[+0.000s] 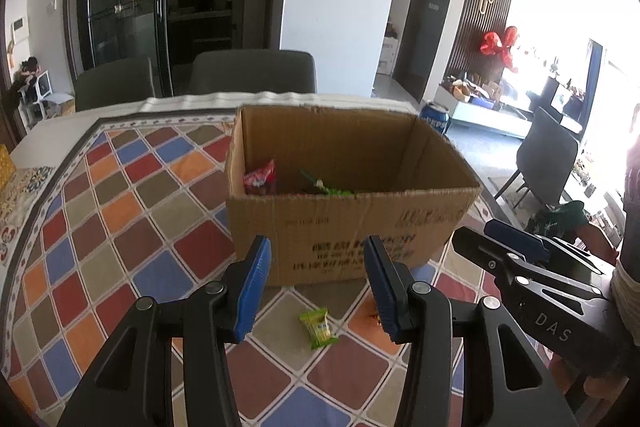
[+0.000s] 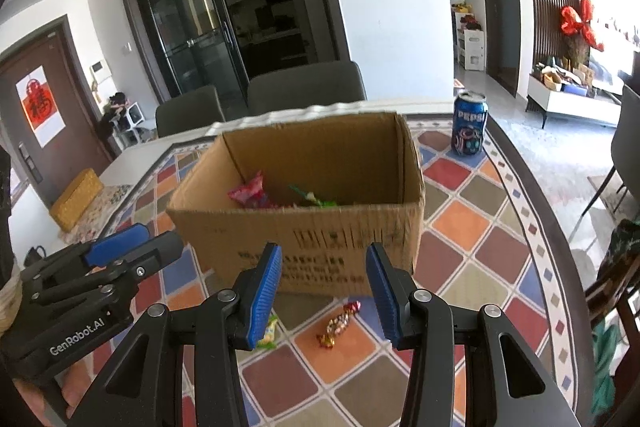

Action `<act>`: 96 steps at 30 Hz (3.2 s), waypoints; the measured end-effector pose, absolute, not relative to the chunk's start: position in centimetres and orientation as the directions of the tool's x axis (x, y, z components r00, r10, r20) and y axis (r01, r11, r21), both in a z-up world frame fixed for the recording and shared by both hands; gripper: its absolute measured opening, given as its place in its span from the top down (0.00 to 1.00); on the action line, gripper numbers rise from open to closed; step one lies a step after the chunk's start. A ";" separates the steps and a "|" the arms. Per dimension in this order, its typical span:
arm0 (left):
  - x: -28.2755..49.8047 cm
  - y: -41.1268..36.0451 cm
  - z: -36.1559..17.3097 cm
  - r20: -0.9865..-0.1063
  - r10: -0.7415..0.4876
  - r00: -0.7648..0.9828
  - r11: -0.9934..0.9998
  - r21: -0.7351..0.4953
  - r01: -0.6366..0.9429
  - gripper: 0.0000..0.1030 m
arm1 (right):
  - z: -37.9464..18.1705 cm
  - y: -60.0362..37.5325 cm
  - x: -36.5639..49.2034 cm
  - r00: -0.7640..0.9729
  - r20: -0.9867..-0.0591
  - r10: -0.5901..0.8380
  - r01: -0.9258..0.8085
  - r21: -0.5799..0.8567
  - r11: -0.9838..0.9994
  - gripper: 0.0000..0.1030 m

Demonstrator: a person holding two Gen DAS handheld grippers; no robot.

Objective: Organize snacks
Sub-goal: 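Grasp the small green cracker packet with the left tool while the right tool grasps the gold-wrapped candy, then carry the cracker packet and gold candy over the box with both tools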

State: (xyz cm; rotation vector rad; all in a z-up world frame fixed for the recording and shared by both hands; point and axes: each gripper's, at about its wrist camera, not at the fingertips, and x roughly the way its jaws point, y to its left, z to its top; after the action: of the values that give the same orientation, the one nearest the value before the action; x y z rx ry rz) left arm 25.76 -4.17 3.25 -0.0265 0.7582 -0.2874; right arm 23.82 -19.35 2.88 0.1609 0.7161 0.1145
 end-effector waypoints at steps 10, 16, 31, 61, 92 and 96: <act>25.5 -4.5 -0.8 -0.741 -0.259 0.620 0.961 -0.137 0.238 0.54 | -0.5 -19.6 23.0 0.703 -0.694 0.155 -0.028 0.191 0.981 0.56; 25.6 -4.6 -3.1 -0.776 -0.256 0.577 0.962 -0.145 0.232 0.54 | -2.9 -19.6 23.0 0.659 -0.736 0.159 -0.011 0.201 0.979 0.56; 26.6 -4.9 -7.9 -0.835 -0.265 0.482 0.959 -0.175 0.224 0.54 | -7.0 -19.0 24.3 0.581 -0.795 0.172 -0.002 0.210 0.978 0.56; 29.3 -6.7 -11.3 -0.866 -0.273 0.420 0.956 -0.193 0.223 0.61 | -9.9 -18.5 27.7 0.537 -0.825 0.174 -0.001 0.206 0.978 0.57; 27.4 -5.6 -8.4 -0.827 -0.295 0.479 0.950 -0.201 0.238 0.80 | -9.9 -18.0 26.3 0.555 -0.815 0.165 -0.028 0.180 0.983 0.75; 26.6 -5.5 -7.3 -0.813 -0.300 0.500 0.949 -0.201 0.243 0.80 | -8.9 -18.8 25.3 0.569 -0.804 0.172 -0.032 0.187 0.982 0.75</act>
State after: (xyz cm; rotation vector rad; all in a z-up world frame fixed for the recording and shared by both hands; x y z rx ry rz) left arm 26.64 -5.48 -7.32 -0.0630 0.9948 -0.3288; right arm 25.30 -18.75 -8.89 0.1581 0.9587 0.1200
